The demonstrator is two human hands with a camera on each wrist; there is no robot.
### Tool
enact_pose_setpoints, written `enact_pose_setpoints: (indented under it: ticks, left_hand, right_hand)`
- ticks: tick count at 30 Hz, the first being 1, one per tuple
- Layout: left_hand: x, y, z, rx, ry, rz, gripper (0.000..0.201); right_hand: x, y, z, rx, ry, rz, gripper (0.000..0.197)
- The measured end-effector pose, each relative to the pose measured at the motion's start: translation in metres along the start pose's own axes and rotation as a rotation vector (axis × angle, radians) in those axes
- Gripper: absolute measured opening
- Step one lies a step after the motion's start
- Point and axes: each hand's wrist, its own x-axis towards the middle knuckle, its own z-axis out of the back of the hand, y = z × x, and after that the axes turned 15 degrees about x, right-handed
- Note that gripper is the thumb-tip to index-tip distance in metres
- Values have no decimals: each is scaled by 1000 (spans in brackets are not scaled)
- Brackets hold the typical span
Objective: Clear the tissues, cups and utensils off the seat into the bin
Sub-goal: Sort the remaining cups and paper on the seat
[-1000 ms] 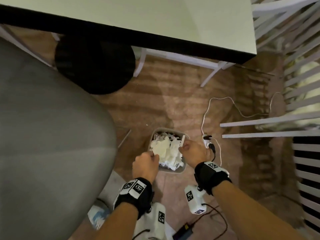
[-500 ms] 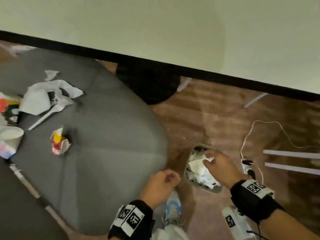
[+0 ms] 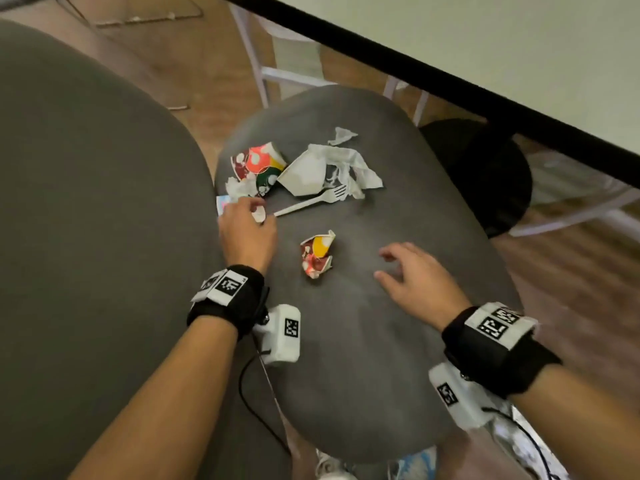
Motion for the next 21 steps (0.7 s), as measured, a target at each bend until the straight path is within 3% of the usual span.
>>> enact_pose_setpoints:
  ticks: [3, 6, 8, 11, 14, 21]
  left_hand:
    - [26, 25, 0, 143, 26, 92, 54]
    - [39, 41, -17, 218, 198, 24, 80]
    - [35, 46, -27, 246, 253, -13, 87]
    - [21, 50, -38, 271, 129, -32, 57]
    - [5, 52, -43, 253, 74, -21, 40]
    - [-45, 40, -50, -10, 115, 103, 20]
  right_hand:
    - [26, 31, -33, -46, 70, 43, 51]
    - [48, 50, -59, -159, 142, 91, 76]
    - [61, 52, -73, -288, 203, 105, 82]
    - [71, 44, -84, -403, 246, 88, 68]
    - [65, 32, -82, -380, 176, 84, 54]
    - [27, -2, -56, -237, 85, 37, 51]
